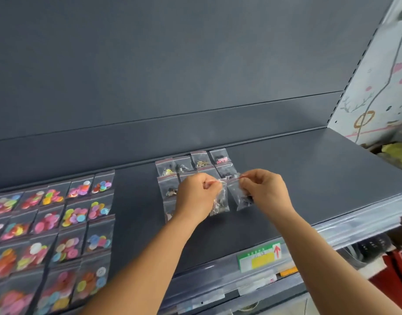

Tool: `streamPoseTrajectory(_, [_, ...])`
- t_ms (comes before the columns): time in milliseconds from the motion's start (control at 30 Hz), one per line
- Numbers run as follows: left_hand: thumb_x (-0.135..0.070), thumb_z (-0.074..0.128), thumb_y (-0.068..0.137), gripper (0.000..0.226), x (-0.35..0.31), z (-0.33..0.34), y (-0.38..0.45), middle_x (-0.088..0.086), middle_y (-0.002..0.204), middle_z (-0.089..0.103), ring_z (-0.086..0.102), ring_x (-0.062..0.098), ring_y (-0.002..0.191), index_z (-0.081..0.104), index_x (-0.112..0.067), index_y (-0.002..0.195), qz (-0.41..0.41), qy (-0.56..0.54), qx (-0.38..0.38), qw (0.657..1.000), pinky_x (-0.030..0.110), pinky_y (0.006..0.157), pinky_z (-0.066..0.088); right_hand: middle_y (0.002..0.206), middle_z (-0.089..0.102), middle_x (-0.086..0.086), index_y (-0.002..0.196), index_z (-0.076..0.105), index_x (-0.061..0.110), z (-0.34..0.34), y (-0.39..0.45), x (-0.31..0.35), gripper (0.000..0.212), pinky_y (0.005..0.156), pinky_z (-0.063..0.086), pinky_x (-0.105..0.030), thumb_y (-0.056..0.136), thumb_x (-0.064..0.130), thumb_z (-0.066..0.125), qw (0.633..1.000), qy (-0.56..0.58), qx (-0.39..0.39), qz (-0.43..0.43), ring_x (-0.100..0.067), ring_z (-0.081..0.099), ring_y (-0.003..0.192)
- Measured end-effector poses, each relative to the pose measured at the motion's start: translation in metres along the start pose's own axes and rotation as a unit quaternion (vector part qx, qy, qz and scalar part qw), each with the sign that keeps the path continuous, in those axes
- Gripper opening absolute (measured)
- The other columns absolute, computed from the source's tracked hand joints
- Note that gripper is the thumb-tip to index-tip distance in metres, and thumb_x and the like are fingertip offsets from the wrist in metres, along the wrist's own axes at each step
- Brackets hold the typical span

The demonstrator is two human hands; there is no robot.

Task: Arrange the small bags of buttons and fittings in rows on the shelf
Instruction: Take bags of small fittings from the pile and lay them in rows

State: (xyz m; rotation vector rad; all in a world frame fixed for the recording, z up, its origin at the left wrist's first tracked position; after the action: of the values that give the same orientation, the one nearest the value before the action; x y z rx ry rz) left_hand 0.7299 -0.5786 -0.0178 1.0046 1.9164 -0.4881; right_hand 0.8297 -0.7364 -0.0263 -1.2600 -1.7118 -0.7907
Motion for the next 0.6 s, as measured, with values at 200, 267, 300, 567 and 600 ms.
streamPoseTrajectory(200, [-0.022,0.059,0.088,0.012,-0.006,0.022,0.009,-0.004,0.089,0.07,0.061,0.011,0.081,0.069,-0.016,0.092,-0.005,0.114,-0.013,0.993,0.022,0.065,0.042,0.082,0.07,0.003,0.093,0.068,0.019,0.004,0.022,-0.018,0.009,0.059,0.046,-0.016,0.085,0.018,0.063,0.996,-0.078,0.045,-0.004,-0.017,0.063,0.076])
streamPoseTrajectory(267, [-0.024,0.058,0.091,0.02,-0.01,0.024,0.008,0.0,0.103,0.069,0.062,0.018,0.097,0.065,-0.016,0.107,0.01,0.182,-0.009,0.983,0.028,0.076,0.048,0.103,0.068,-0.001,0.11,0.064,0.018,0.006,0.026,-0.017,0.023,0.076,0.049,-0.026,0.086,0.02,0.062,0.987,-0.145,0.053,-0.037,-0.021,0.063,0.093])
streamPoseTrajectory(300, [-0.025,0.057,0.092,0.028,-0.012,0.025,0.006,0.001,0.113,0.065,0.057,0.021,0.107,0.061,-0.017,0.118,0.023,0.226,-0.008,0.974,0.032,0.085,0.047,0.113,0.063,-0.003,0.116,0.062,0.019,0.007,0.026,-0.014,0.029,0.082,0.049,-0.03,0.087,0.02,0.062,0.981,-0.178,0.051,-0.065,-0.023,0.061,0.099])
streamPoseTrajectory(567, [-0.026,0.047,0.097,0.031,-0.017,0.042,-0.018,-0.006,0.127,0.056,0.04,0.016,0.119,0.059,-0.019,0.125,0.134,0.322,0.066,0.935,0.029,0.097,0.037,0.104,0.064,-0.001,0.09,0.071,0.016,0.025,0.004,-0.003,0.015,0.087,0.037,-0.025,0.084,0.014,0.058,0.917,-0.289,0.171,-0.216,-0.022,0.053,0.101])
streamPoseTrajectory(600, [-0.027,0.047,0.097,0.027,-0.014,0.045,-0.019,-0.006,0.124,0.058,0.041,0.016,0.117,0.061,-0.018,0.119,0.129,0.329,0.075,0.932,0.029,0.093,0.038,0.102,0.065,-0.002,0.087,0.07,0.015,0.028,0.003,-0.004,0.013,0.086,0.036,-0.024,0.084,0.015,0.058,0.91,-0.299,0.179,-0.223,-0.022,0.053,0.099])
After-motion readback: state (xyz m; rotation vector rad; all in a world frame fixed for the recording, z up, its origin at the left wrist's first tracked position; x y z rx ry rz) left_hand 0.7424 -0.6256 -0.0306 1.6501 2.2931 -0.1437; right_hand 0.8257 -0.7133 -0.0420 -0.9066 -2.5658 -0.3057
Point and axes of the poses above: each hand's wrist, its own y-axis towards the middle knuckle, its own z-axis out of the palm, x = y × z, the point moved 9 cm from there along y, towards the middle knuckle
